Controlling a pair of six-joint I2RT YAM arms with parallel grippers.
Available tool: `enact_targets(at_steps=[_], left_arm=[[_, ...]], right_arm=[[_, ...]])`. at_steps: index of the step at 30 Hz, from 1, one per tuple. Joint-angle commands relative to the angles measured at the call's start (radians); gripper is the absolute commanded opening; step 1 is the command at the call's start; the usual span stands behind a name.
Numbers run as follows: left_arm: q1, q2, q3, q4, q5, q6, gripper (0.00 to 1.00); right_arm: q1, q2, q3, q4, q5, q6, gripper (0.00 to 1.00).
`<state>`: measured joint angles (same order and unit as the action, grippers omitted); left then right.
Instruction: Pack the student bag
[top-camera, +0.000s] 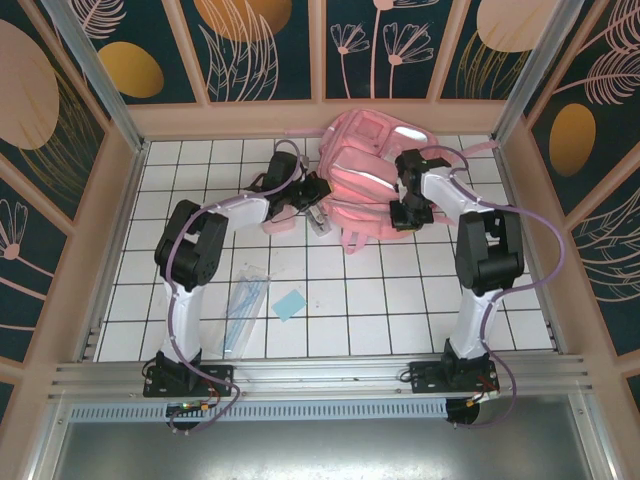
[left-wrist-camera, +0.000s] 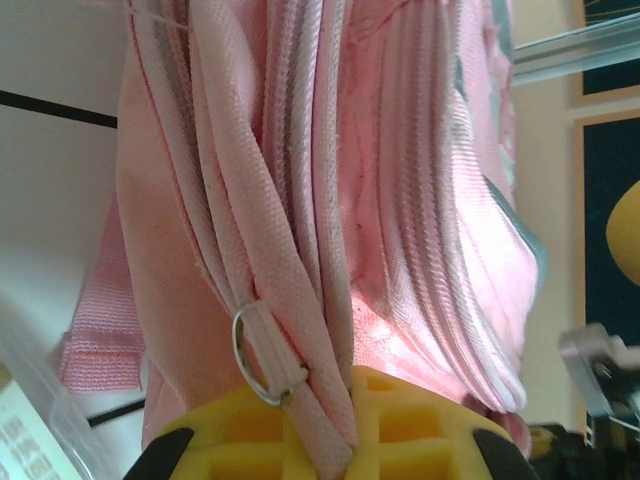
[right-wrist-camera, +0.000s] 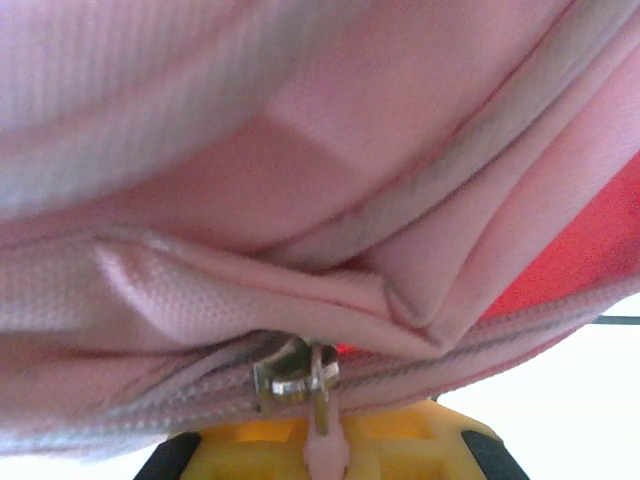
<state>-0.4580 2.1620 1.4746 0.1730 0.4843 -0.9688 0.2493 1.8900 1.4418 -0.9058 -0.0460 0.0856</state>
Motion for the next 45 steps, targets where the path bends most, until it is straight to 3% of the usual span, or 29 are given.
enact_targets(at_steps=[1, 4, 5, 6, 9, 10, 14, 18, 21, 29, 31, 33, 36, 37, 40, 45], left_arm=[[0.067, 0.114, 0.172, 0.101, -0.055, 0.030, 0.00], [0.068, 0.208, 0.340, 0.019, -0.080, 0.071, 0.00], [0.069, 0.224, 0.382, -0.004, -0.093, 0.085, 0.08], [0.072, 0.232, 0.408, -0.024, -0.096, 0.090, 0.34], [0.078, 0.184, 0.406, -0.082, -0.101, 0.094, 0.94], [0.079, 0.148, 0.370, -0.095, -0.113, 0.101, 0.99], [0.077, -0.091, 0.059, -0.033, -0.158, 0.067, 0.99], [0.067, -0.264, -0.250, 0.147, -0.153, -0.087, 0.99], [0.045, -0.269, -0.336, 0.250, -0.132, -0.183, 0.99], [-0.023, -0.040, -0.113, 0.287, -0.083, -0.250, 0.90], [-0.032, -0.001, -0.067, 0.284, -0.083, -0.248, 0.82], [-0.039, 0.032, -0.041, 0.292, -0.080, -0.245, 0.65], [-0.041, 0.066, -0.029, 0.306, -0.075, -0.240, 0.22], [-0.041, 0.073, -0.023, 0.295, -0.075, -0.228, 0.02], [-0.034, 0.066, -0.030, 0.288, -0.079, -0.207, 0.00], [0.004, -0.021, -0.074, 0.298, -0.119, -0.190, 0.00]], right_arm=[[-0.005, -0.129, -0.115, 0.182, -0.176, 0.078, 0.00], [0.060, -0.181, -0.233, 0.337, -0.358, 0.138, 0.00], [0.094, -0.181, -0.252, 0.397, -0.388, 0.163, 0.00], [0.122, -0.169, -0.254, 0.435, -0.408, 0.177, 0.00], [0.182, -0.093, -0.187, 0.512, -0.434, 0.201, 0.00], [0.194, -0.062, -0.152, 0.520, -0.441, 0.201, 0.00], [0.223, 0.070, 0.045, 0.481, -0.441, 0.171, 0.00], [0.226, 0.092, 0.113, 0.475, -0.472, 0.164, 0.00], [0.227, 0.064, 0.087, 0.484, -0.504, 0.170, 0.00], [0.239, -0.118, -0.150, 0.580, -0.573, 0.236, 0.00], [0.239, -0.159, -0.210, 0.593, -0.580, 0.250, 0.00], [0.240, -0.195, -0.264, 0.600, -0.576, 0.259, 0.00], [0.239, -0.240, -0.343, 0.601, -0.557, 0.265, 0.00], [0.238, -0.251, -0.365, 0.600, -0.546, 0.268, 0.00], [0.227, -0.265, -0.415, 0.567, -0.486, 0.284, 0.00], [0.143, -0.286, -0.481, 0.400, -0.259, 0.320, 0.00]])
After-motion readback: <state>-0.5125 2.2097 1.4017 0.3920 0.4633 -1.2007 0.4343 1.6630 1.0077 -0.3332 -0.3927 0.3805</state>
